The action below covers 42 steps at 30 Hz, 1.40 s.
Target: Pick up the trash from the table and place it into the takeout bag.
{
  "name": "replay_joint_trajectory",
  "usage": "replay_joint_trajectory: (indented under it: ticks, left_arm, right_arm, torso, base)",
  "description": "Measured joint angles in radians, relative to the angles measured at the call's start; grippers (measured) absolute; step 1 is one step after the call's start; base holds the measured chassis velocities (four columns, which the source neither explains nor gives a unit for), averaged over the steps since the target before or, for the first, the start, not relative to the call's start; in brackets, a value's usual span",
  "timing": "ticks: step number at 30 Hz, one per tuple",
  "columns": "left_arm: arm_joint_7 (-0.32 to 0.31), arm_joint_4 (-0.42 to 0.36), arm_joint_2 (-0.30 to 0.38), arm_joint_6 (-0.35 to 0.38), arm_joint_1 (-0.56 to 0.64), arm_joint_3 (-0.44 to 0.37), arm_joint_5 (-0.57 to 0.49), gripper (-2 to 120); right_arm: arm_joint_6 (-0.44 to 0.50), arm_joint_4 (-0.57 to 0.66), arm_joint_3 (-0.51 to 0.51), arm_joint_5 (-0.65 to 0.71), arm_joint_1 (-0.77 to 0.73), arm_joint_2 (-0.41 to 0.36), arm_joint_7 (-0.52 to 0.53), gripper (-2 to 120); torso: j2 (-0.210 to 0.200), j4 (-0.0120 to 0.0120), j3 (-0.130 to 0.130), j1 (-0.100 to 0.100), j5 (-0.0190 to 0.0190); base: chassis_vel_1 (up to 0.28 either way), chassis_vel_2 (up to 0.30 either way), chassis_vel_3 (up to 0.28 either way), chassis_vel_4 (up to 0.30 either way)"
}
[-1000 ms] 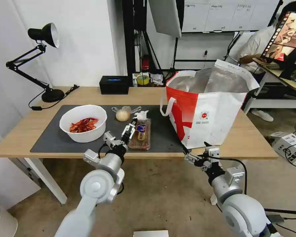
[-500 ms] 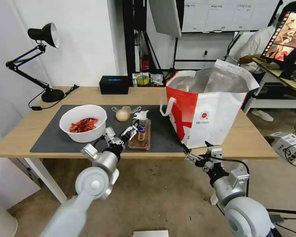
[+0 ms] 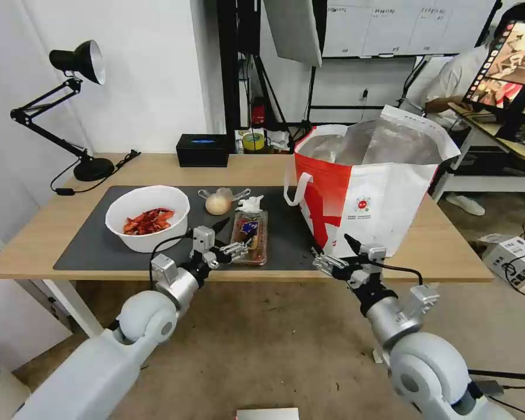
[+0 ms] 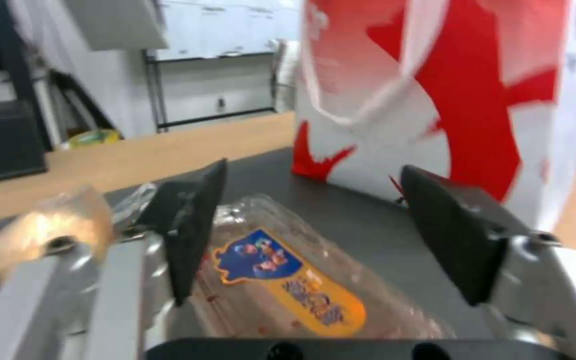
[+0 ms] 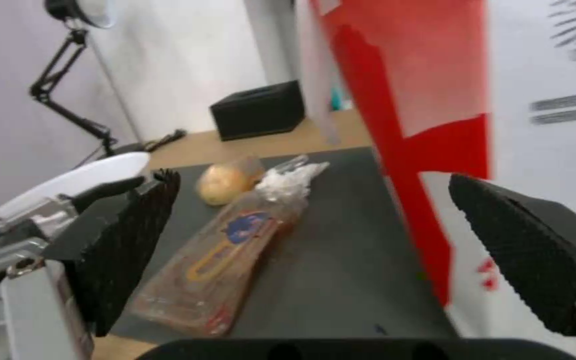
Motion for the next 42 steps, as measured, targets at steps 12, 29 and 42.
replay_joint_trajectory:
  ticks: [12,29,42]
  left_arm:
    - [0.247,0.04,0.079,0.013,-0.016,0.029,-0.034,26]
    - [0.197,0.131,0.035,-0.024,-0.074,0.081,-0.051,0]
    - [0.215,0.152,0.038,-0.039,-0.061,0.077,-0.026,0]
  right_arm:
    - [-0.05,-0.052,-0.108,0.219,0.163,-0.033,0.065,100]
    - [-0.106,-0.155,-0.225,0.385,0.342,0.006,0.155,100]
    - [-0.264,-0.257,-0.303,0.576,0.5,0.076,0.327,100]
  torso:
    - [0.0,0.0001,0.0,0.0,-0.0001]
    - [0.0,0.0,0.0,0.0,-0.0001]
    - [0.0,0.0001,0.0,0.0,-0.0001]
  base:
    - [0.0,0.0,0.0,0.0]
    - [0.0,0.0,0.0,0.0]
    - [0.0,0.0,0.0,0.0]
